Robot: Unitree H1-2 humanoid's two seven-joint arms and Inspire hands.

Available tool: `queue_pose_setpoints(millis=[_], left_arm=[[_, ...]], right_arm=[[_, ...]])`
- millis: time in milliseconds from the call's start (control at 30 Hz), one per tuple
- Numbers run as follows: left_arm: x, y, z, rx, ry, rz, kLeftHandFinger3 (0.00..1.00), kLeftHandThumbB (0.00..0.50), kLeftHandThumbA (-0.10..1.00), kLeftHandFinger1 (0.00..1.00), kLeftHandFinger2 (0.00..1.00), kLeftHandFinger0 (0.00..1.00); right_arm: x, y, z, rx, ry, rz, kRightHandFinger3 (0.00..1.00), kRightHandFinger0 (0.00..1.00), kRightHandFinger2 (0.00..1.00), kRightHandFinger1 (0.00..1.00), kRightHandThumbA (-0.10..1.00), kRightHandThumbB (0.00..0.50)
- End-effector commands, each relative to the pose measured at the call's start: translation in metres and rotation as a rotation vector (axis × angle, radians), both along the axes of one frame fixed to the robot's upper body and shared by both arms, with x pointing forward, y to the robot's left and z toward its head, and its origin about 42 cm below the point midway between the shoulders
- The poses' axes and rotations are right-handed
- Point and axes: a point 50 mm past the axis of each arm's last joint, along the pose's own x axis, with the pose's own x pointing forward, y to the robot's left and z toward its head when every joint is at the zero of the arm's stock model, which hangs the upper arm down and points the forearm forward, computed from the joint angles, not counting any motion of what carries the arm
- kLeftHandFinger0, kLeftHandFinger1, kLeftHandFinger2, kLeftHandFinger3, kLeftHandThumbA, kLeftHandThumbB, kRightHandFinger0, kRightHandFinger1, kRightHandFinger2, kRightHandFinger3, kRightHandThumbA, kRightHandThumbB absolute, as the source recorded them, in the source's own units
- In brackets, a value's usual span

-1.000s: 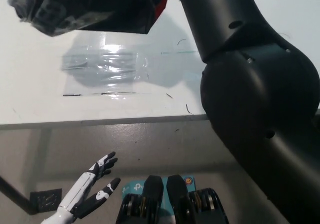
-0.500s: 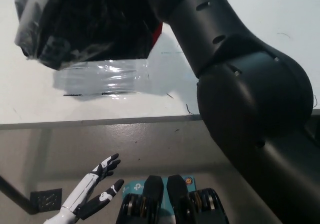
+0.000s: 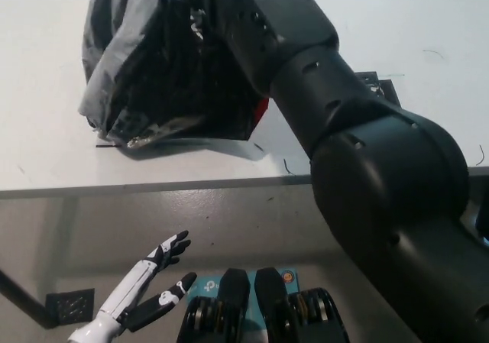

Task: The robot uses its right hand to pick up a bag of coffee beans and puts it in the black plastic bag, then the robot grabs the top of the bag and lifts it.

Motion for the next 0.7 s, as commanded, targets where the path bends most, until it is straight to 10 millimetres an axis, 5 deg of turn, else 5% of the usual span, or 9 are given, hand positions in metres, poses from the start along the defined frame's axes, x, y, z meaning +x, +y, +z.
queue_pose_setpoints(millis=[0, 233, 267, 300, 333, 433, 500, 533, 667], left_arm=[[0.005, 0.000, 0.015, 0.028, -0.051, -0.033, 1.00, 0.342, 0.72, 1.00, 1.00, 1.00], [0.007, 0.000, 0.019, 0.027, -0.036, -0.035, 1.00, 0.346, 0.71, 1.00, 1.00, 1.00], [0.008, -0.001, 0.021, 0.034, -0.041, -0.038, 1.00, 0.337, 0.70, 1.00, 1.00, 1.00], [0.008, -0.001, 0.022, 0.035, -0.042, -0.039, 1.00, 0.336, 0.70, 1.00, 1.00, 1.00], [0.008, -0.001, 0.022, 0.036, -0.041, -0.040, 1.00, 0.335, 0.70, 1.00, 1.00, 1.00], [0.008, -0.002, 0.022, 0.037, -0.039, -0.040, 1.00, 0.334, 0.70, 1.00, 1.00, 1.00], [0.009, -0.002, 0.023, 0.034, -0.039, -0.042, 1.00, 0.336, 0.68, 1.00, 1.00, 1.00], [0.010, -0.002, 0.023, 0.034, -0.037, -0.044, 1.00, 0.331, 0.68, 1.00, 1.00, 1.00], [0.009, -0.002, 0.021, 0.041, -0.036, -0.049, 1.00, 0.333, 0.68, 1.00, 1.00, 1.00]], right_arm=[[-0.002, 0.005, 0.001, -0.048, -0.127, -0.028, 0.93, 0.00, 0.77, 0.28, -0.10, 0.000], [0.002, -0.005, -0.034, -0.265, -0.161, -0.015, 1.00, 0.06, 0.84, 0.41, 0.04, 0.000], [0.007, -0.018, -0.049, -0.388, -0.182, 0.037, 0.66, 0.40, 0.95, 0.66, 0.35, 0.033], [0.008, -0.023, -0.054, -0.445, -0.192, 0.063, 0.83, 0.70, 1.00, 0.92, 0.53, 0.053], [0.010, -0.028, -0.058, -0.495, -0.202, 0.093, 1.00, 0.95, 1.00, 1.00, 0.72, 0.103], [0.011, -0.031, -0.059, -0.538, -0.215, 0.125, 1.00, 1.00, 1.00, 1.00, 0.84, 0.103], [0.015, -0.041, -0.052, -0.681, -0.258, 0.191, 1.00, 1.00, 1.00, 1.00, 0.86, 0.262], [0.017, -0.045, -0.046, -0.789, -0.291, 0.202, 1.00, 1.00, 1.00, 1.00, 0.95, 0.402], [0.019, -0.051, -0.033, -0.908, -0.333, 0.202, 1.00, 1.00, 1.00, 1.00, 1.00, 0.500]])
